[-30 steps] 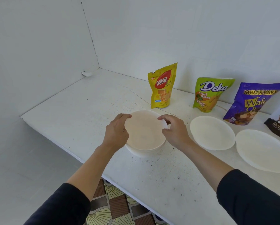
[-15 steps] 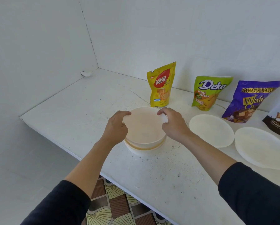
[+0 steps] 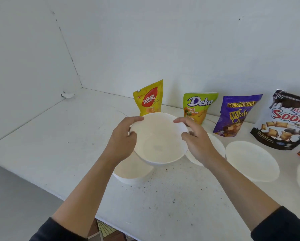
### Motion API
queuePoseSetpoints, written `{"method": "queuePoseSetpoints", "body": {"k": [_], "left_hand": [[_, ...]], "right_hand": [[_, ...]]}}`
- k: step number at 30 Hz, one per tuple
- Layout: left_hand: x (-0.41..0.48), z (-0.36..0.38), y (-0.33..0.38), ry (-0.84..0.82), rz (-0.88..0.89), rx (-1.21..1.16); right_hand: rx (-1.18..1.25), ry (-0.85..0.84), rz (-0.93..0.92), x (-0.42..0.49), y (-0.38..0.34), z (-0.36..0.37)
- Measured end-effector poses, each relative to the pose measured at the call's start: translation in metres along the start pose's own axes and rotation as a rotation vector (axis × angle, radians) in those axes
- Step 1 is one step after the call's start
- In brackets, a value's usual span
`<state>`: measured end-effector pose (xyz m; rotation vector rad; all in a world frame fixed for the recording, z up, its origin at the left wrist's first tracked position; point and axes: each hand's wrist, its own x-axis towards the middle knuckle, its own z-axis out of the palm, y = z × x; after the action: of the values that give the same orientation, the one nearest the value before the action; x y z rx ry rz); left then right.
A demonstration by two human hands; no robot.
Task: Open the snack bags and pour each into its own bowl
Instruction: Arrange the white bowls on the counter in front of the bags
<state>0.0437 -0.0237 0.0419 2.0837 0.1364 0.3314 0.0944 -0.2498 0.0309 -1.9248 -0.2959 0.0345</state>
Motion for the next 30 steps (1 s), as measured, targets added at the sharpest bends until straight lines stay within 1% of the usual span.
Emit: {"method": "queuePoseSetpoints", "body": {"k": [5, 8, 11, 13, 17, 20, 24, 26, 28, 30], "left_hand": [[-0.015, 0.050, 0.017, -0.084, 0.008, -0.048], [-0.030, 0.074, 0.022, -0.156, 0.019, -0.082], [-0.049, 0.093, 0.020, -0.211, -0.009, -0.110], [-0.062, 0.104, 0.015, -0.251, -0.033, -0.103], [-0.087, 0.123, -0.004, -0.328, -0.066, -0.032], [-0.104, 0.130, -0.018, -0.341, -0.056, 0.022], [-0.113, 0.132, -0.021, -0.296, -0.016, 0.050], [-0.112, 0.133, -0.020, -0.288, -0.026, 0.063], [-0.110, 0.132, -0.019, -0.310, -0.031, 0.085], [-0.108, 0.128, -0.017, -0.348, -0.001, 0.106]], "right_hand": [[-0.044, 0.083, 0.102, -0.031, 0.014, -0.045], [-0.056, 0.074, 0.120, -0.053, 0.029, -0.066], [-0.070, 0.061, 0.172, -0.074, 0.045, -0.081], [-0.104, 0.029, 0.201, -0.088, 0.057, -0.086], [-0.155, -0.093, 0.244, -0.114, 0.084, -0.084], [-0.195, -0.112, 0.252, -0.131, 0.096, -0.078], [-0.202, -0.084, 0.246, -0.139, 0.103, -0.073], [-0.209, -0.090, 0.243, -0.140, 0.104, -0.073], [-0.233, -0.101, 0.226, -0.139, 0.103, -0.073], [-0.263, -0.101, 0.198, -0.136, 0.099, -0.073]]}}
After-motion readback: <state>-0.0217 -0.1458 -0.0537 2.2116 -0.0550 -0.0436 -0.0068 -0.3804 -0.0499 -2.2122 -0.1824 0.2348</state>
